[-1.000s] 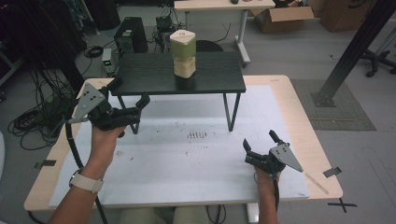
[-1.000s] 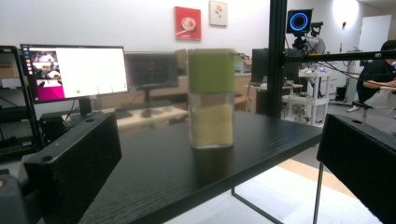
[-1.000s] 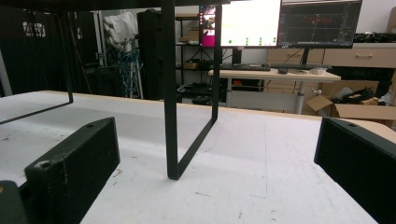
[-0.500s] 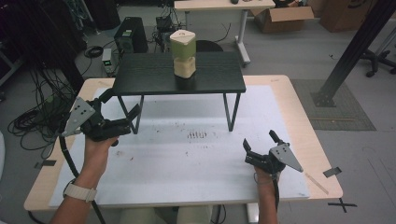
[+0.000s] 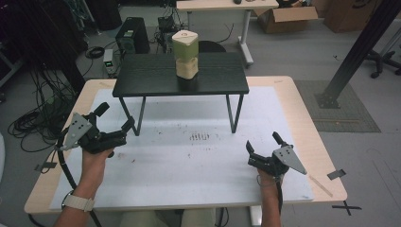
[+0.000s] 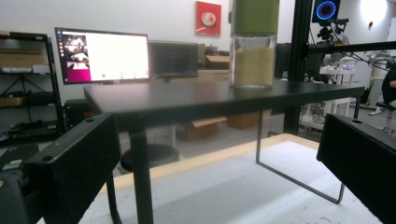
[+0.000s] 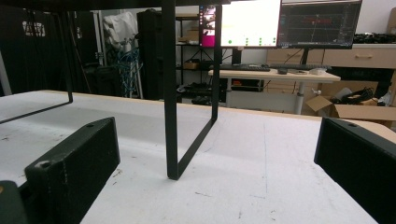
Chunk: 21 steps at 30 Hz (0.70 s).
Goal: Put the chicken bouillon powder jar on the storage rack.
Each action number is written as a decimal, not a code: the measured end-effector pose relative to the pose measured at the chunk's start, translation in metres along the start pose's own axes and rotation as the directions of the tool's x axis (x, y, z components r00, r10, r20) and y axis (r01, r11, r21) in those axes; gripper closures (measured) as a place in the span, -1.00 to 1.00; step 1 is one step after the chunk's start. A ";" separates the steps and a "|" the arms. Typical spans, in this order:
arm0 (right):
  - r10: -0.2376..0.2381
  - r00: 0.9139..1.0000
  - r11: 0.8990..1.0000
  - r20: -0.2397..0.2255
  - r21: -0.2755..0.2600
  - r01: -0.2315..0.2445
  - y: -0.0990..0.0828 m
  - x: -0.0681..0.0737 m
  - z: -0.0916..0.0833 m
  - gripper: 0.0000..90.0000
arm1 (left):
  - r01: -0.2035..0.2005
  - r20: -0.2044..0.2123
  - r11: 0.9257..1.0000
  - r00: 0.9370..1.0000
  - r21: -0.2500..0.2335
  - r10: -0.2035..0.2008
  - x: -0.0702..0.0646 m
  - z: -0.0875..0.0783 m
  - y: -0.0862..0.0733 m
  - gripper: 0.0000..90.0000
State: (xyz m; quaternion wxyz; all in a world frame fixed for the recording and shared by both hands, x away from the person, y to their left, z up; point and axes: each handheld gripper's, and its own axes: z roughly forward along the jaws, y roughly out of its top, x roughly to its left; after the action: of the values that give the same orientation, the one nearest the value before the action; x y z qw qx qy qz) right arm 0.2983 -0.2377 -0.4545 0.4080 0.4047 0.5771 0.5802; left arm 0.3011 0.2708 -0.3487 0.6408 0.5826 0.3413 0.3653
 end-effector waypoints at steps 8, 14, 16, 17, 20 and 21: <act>-0.002 1.000 1.000 0.000 0.000 0.002 0.000 0.000 0.000 -1.00 | -0.010 -0.019 1.000 1.000 -0.001 0.010 0.003 -0.004 -0.024 -1.00; -0.002 1.000 1.000 0.000 -0.001 0.002 0.000 0.000 0.000 -1.00 | -0.019 -0.031 1.000 0.999 0.004 0.019 0.007 -0.005 -0.040 -0.99; -0.003 1.000 1.000 0.000 0.000 0.003 0.000 0.000 0.000 -1.00 | -0.010 -0.039 1.000 0.999 0.020 0.011 0.009 -0.005 -0.046 -0.99; -0.003 1.000 1.000 0.000 0.000 0.003 0.000 0.000 0.000 -1.00 | -0.006 -0.042 1.000 0.999 0.026 0.007 0.009 -0.006 -0.049 -0.99; -0.003 1.000 1.000 0.000 0.000 0.003 0.000 0.000 0.000 -1.00 | 0.005 -0.052 0.999 0.999 0.039 -0.003 0.011 -0.008 -0.059 -1.00; -0.004 1.000 1.000 0.000 0.000 0.004 0.000 0.000 0.000 -1.00 | 0.007 -0.055 0.999 0.998 0.044 -0.005 0.012 -0.009 -0.061 -1.00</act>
State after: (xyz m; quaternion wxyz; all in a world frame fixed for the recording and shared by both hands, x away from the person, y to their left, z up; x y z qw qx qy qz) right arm 0.2984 -0.2375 -0.4545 0.4091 0.4037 0.5778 0.5795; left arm 0.3038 0.2819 -0.4108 0.6194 0.5852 0.3686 0.3716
